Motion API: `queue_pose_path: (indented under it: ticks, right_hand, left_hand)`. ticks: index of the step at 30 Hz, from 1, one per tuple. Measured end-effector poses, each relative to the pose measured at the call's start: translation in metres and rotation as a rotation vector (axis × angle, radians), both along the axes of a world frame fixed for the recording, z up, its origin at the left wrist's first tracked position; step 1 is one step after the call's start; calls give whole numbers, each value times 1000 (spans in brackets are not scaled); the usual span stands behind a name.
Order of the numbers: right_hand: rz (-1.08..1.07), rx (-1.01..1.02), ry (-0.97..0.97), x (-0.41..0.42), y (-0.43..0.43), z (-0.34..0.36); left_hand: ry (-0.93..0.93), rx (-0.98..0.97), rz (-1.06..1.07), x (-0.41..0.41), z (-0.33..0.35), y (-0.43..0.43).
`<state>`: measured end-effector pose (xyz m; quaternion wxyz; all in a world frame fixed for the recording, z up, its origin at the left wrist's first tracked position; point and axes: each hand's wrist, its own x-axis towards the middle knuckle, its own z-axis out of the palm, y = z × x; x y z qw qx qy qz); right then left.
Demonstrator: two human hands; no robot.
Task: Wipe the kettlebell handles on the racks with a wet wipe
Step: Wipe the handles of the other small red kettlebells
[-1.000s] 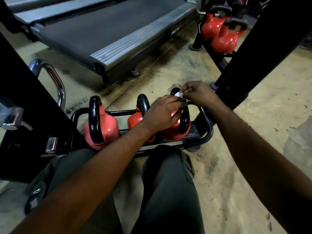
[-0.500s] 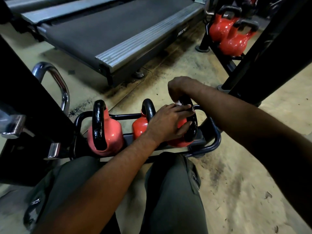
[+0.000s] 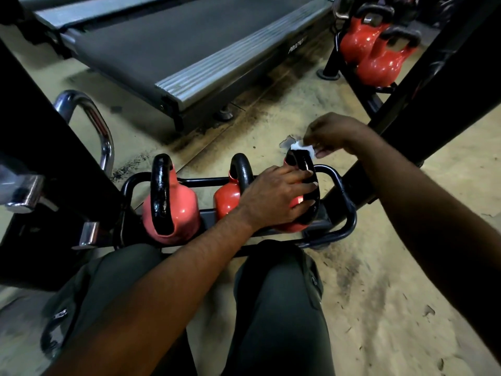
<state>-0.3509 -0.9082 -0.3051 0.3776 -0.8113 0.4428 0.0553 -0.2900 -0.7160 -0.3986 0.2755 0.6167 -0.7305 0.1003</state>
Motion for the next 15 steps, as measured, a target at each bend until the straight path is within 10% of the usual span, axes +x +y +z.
queue_pose_path:
  ticks: [9,15]
  right_hand:
    - [621,-789,883,69,49,-17]
    - [464,-541,792,82,35,-24]
  left_hand:
    - [-34,-19,-52,-14,-4,3]
    - [-41,-8,-30,-8,-1,6]
